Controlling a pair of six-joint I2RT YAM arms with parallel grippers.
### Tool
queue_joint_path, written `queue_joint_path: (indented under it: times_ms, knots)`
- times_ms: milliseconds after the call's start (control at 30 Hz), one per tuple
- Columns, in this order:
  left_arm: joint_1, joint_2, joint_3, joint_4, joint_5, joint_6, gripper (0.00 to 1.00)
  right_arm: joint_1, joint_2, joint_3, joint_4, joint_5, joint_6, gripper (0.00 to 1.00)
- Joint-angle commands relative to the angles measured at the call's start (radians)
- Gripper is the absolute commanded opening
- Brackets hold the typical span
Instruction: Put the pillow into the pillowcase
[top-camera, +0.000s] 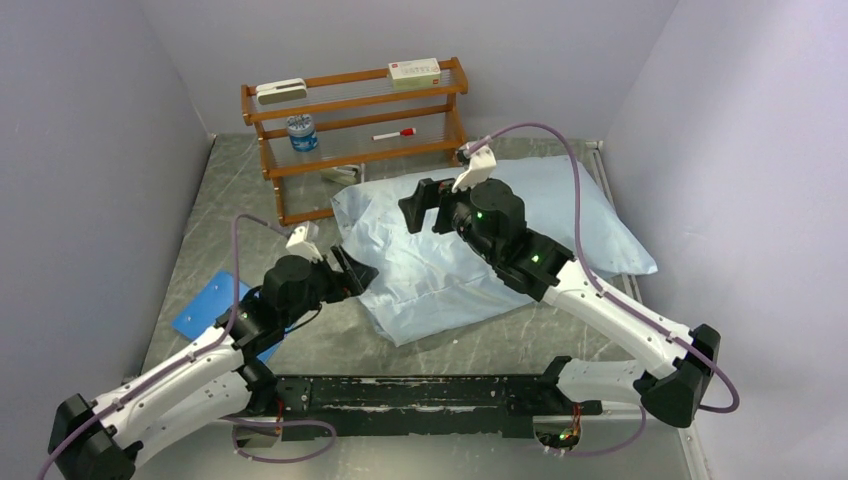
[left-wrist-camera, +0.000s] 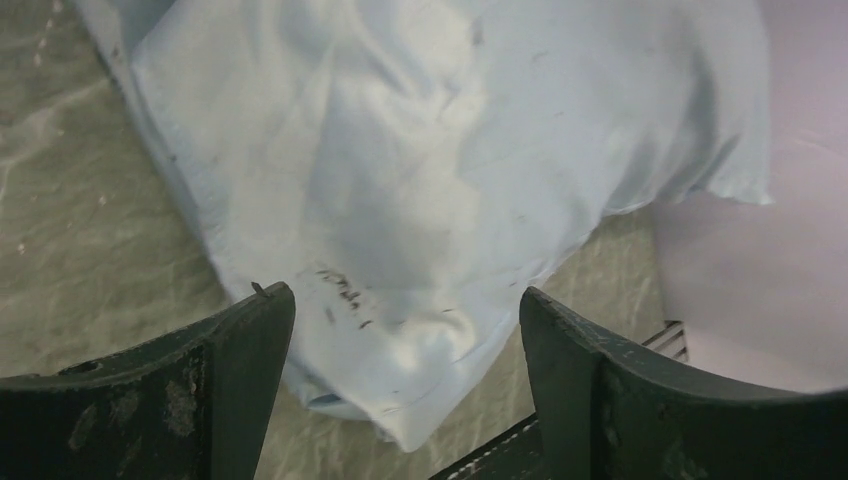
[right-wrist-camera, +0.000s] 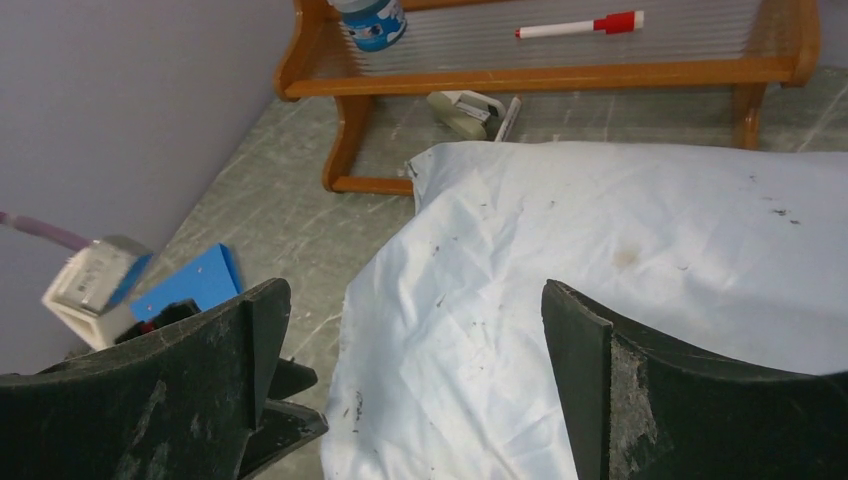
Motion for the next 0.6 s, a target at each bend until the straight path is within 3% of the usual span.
queue_joint_path:
  times_ms: [0, 167, 333, 467, 567]
  knots:
    - [0.004, 0.024, -0.056, -0.020, -0.006, 0.002, 0.88, 0.001, -0.002, -0.007, -0.001, 0.004, 0.013, 1.00]
    - [0.004, 0.067, -0.142, 0.143, -0.039, 0.042, 0.89, 0.001, 0.017, 0.011, -0.010, -0.014, 0.010, 1.00]
    - [0.006, 0.113, -0.252, 0.513, 0.017, 0.001, 0.91, 0.001, 0.025, 0.016, -0.008, -0.013, 0.002, 1.00]
    - [0.007, 0.198, -0.311, 0.812, 0.105, 0.040, 0.89, 0.001, 0.036, 0.026, -0.008, -0.015, -0.012, 1.00]
    - [0.007, 0.210, -0.280, 0.847, 0.208, 0.051, 0.85, 0.001, 0.050, 0.034, -0.015, -0.012, -0.019, 1.00]
